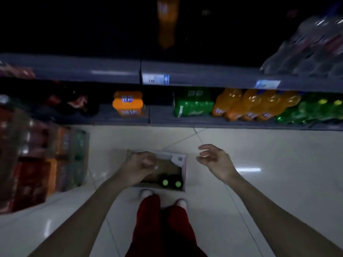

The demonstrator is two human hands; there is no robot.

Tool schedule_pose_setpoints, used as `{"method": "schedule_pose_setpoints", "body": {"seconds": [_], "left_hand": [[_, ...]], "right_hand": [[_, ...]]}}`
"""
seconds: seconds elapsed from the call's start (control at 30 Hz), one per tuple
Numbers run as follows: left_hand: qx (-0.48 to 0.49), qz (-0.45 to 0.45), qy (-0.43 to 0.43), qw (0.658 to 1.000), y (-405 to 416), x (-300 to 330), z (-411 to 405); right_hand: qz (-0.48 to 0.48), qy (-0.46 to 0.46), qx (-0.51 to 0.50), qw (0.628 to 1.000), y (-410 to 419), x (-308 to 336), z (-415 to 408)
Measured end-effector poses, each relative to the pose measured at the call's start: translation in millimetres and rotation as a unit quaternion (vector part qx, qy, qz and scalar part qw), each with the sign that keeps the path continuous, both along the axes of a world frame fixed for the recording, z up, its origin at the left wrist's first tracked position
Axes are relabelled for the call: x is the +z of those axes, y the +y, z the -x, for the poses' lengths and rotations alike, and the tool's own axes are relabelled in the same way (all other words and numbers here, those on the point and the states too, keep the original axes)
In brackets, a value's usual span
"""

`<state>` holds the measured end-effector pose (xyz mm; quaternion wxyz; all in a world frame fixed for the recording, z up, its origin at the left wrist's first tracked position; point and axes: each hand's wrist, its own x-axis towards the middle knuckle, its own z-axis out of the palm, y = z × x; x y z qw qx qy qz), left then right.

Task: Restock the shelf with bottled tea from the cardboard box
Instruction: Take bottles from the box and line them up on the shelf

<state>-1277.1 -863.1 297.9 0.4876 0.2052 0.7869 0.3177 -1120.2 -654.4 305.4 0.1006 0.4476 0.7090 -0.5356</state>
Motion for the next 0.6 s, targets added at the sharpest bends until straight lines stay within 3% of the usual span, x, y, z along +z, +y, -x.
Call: {"method": "schedule_pose_setpoints", "body": {"seconds": [0.27, 0.37, 0.6], "left_hand": [[-0.035, 0.083, -0.03, 0.995, -14, -248, -58], [-0.052, 0.094, -0.007, 0.994, -22, -325, -70], [-0.095, 0.053, -0.017, 0.994, -31, -436, -94]], "right_hand": [[0.039, -0.093, 0.087, 0.991, -49, -245, -50], [-0.008, -0.079, 0.157, 0.984, -70, -320, -66], [-0.054, -0.047, 0.222, 0.972, -90, -425, -75]]}}
